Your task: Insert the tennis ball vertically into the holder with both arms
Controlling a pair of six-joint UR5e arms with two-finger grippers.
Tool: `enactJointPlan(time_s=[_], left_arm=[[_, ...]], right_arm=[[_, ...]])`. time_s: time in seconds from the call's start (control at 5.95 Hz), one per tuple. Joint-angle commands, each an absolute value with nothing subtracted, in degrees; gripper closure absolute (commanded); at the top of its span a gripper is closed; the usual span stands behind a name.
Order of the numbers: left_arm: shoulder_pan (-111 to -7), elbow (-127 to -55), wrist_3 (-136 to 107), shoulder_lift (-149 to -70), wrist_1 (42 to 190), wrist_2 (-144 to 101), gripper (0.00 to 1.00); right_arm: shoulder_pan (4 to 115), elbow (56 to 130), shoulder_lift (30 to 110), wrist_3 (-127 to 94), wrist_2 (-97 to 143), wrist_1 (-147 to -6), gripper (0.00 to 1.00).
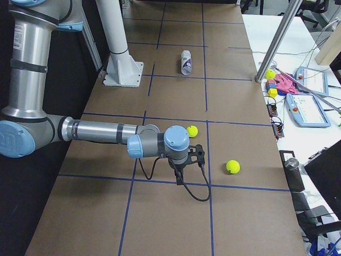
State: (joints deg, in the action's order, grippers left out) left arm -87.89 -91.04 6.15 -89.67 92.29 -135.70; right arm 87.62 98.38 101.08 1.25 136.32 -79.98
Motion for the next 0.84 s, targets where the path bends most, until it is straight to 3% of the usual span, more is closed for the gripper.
enactJointPlan(time_s=[0.0,0.67], left_arm=[[-87.89,-91.05,6.15,-89.65,92.46,-135.62,0.0],[-87.8,-94.21,6.24,-90.52,94.12,-135.53,0.0]], right_arm=[[87.63,98.52,101.07,1.23,136.32,-79.98,0.0],[87.63,98.96,101.08,1.23,136.32,-79.98,0.0]])
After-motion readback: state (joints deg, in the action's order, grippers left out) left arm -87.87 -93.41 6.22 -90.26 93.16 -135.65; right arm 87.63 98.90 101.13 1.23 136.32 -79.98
